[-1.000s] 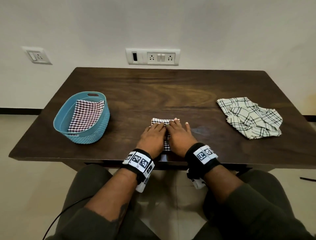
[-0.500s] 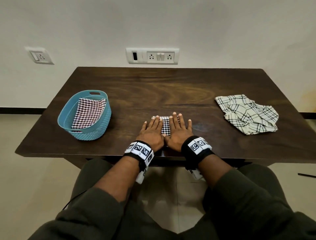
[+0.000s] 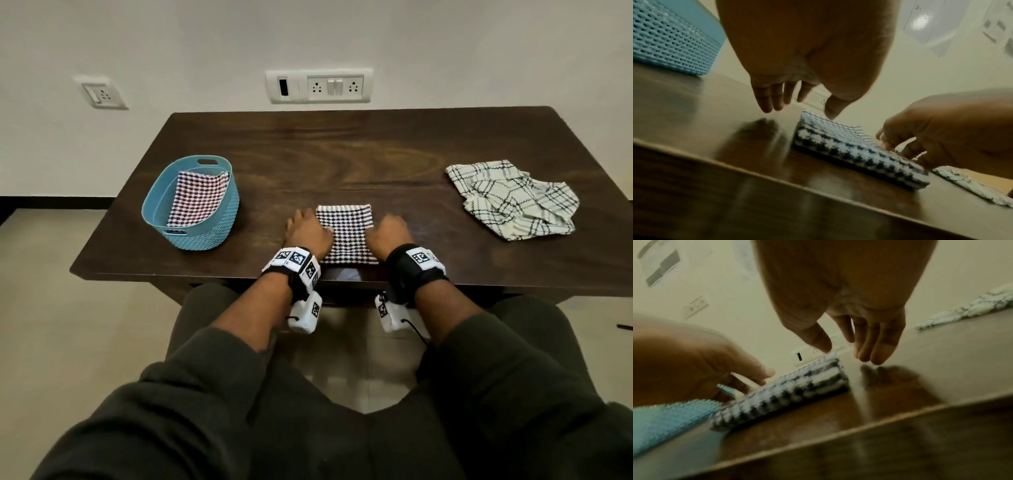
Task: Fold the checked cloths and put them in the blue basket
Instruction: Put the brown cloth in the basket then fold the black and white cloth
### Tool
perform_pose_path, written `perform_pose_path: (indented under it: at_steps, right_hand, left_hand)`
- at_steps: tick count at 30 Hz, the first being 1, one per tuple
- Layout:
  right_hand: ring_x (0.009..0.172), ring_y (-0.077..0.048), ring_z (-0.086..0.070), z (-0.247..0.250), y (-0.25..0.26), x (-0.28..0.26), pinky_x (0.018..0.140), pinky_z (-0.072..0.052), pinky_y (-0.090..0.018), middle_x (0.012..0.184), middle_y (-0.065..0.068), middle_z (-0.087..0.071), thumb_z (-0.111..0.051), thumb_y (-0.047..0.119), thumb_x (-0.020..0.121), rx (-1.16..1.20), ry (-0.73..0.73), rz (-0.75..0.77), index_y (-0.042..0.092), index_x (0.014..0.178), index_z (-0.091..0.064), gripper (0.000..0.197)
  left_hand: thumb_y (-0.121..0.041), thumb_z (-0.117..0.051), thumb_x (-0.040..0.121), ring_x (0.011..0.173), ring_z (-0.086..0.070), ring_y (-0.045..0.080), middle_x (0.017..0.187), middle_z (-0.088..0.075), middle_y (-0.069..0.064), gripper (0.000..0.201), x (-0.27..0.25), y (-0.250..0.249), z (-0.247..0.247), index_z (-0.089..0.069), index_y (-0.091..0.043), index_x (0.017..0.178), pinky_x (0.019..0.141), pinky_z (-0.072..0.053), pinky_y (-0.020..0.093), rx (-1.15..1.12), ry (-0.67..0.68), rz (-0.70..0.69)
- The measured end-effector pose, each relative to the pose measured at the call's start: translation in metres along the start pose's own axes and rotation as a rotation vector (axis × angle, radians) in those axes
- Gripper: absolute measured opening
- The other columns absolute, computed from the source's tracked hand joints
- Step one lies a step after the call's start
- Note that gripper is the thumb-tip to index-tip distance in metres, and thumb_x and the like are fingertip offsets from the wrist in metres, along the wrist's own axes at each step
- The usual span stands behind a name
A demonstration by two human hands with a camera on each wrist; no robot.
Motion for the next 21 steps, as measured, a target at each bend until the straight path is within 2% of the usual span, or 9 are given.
perform_pose_path:
  at_steps: [2,5,9,11,14,15,18,19,21]
  right_hand:
    - [0.107,-0.039,-0.063,-0.001,0.003,-0.005,0.082,-0.049,-0.036,0.114,-0.024,-0.066,-0.055,0.018,0.090,0.015,0.089,-0.033,-0.004,0.109,-0.065,0.030]
    - [0.110,-0.037,-0.062,-0.003,0.015,-0.013,0.088,-0.050,-0.037,0.119,-0.021,-0.066,-0.058,0.015,0.089,-0.037,0.144,-0.015,-0.001,0.112,-0.066,0.028]
    - [0.108,-0.037,-0.064,-0.005,0.007,-0.018,0.079,-0.049,-0.034,0.116,-0.022,-0.067,-0.061,0.014,0.087,0.015,0.162,-0.083,-0.002,0.109,-0.066,0.027]
    - [0.098,-0.036,-0.067,-0.005,-0.002,-0.019,0.073,-0.051,-0.034,0.108,-0.021,-0.069,-0.063,0.017,0.086,0.103,0.177,-0.126,-0.002,0.104,-0.066,0.027]
    - [0.065,-0.026,-0.067,-0.014,-0.006,-0.025,0.058,-0.057,-0.036,0.084,-0.012,-0.070,-0.063,0.031,0.090,0.436,0.271,-0.221,-0.001,0.105,-0.066,0.036]
    - [0.063,-0.023,-0.065,-0.017,-0.004,-0.027,0.059,-0.057,-0.036,0.081,-0.009,-0.069,-0.062,0.036,0.091,0.570,0.300,-0.257,0.001,0.108,-0.066,0.040]
    - [0.078,-0.026,-0.070,-0.027,0.022,-0.034,0.065,-0.060,-0.045,0.095,-0.008,-0.073,-0.062,0.044,0.091,0.979,0.467,-0.318,0.008,0.114,-0.067,0.043]
    - [0.082,-0.027,-0.069,-0.030,0.037,-0.037,0.063,-0.059,-0.045,0.102,-0.010,-0.072,-0.060,0.039,0.093,1.133,0.537,-0.324,0.008,0.117,-0.066,0.039]
    - [0.089,-0.027,-0.069,-0.025,0.069,-0.037,0.065,-0.060,-0.040,0.113,-0.016,-0.069,-0.057,0.021,0.095,1.368,0.551,-0.317,0.001,0.124,-0.062,0.035]
  left_hand:
    - [-0.036,-0.065,0.087,0.121,-0.055,0.037,0.131,-0.057,0.020,0.054,0.002,0.001,-0.003,-0.056,-0.001,0.127,0.098,-0.046,0.040,-0.100,0.006,0.125]
    - [-0.024,-0.068,0.082,0.112,-0.064,0.032,0.123,-0.065,0.017,0.044,0.000,-0.007,-0.002,-0.065,-0.001,0.119,0.087,-0.052,0.034,-0.180,0.044,0.239]
    - [-0.020,-0.062,0.088,0.119,-0.061,0.027,0.130,-0.064,0.011,0.041,-0.001,-0.011,-0.001,-0.063,-0.004,0.126,0.088,-0.049,0.028,-0.259,0.171,0.290]
    - [-0.020,-0.068,0.086,0.113,-0.065,0.026,0.123,-0.067,0.012,0.042,-0.003,-0.010,0.000,-0.063,0.000,0.123,0.087,-0.050,0.029,-0.467,0.234,0.323]
    - [-0.014,-0.070,0.086,0.102,-0.068,0.026,0.115,-0.070,0.011,0.037,-0.012,-0.017,0.013,-0.064,0.003,0.118,0.093,-0.054,0.033,-0.786,0.289,0.270]
    - [-0.012,-0.069,0.087,0.104,-0.068,0.029,0.117,-0.070,0.014,0.033,-0.013,-0.020,0.019,-0.065,0.002,0.116,0.097,-0.053,0.038,-0.883,0.316,0.224]
    - [-0.012,-0.066,0.091,0.108,-0.067,0.034,0.117,-0.069,0.021,0.029,-0.021,-0.014,0.054,-0.065,0.001,0.116,0.101,-0.050,0.046,-1.108,0.335,0.146]
    - [-0.012,-0.065,0.091,0.106,-0.067,0.034,0.117,-0.069,0.022,0.027,-0.022,-0.007,0.067,-0.065,0.000,0.116,0.101,-0.050,0.045,-1.155,0.333,0.130]
    - [-0.011,-0.063,0.093,0.104,-0.067,0.033,0.116,-0.069,0.022,0.023,-0.023,0.010,0.097,-0.065,-0.001,0.113,0.099,-0.052,0.045,-1.174,0.332,0.114]
Point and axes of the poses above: each hand's wrist, its own x-axis towards the middle knuckle, its own z-axis out of the back of the hand, y = z × x, the point moved 7 cm from there along x, towards the middle knuckle
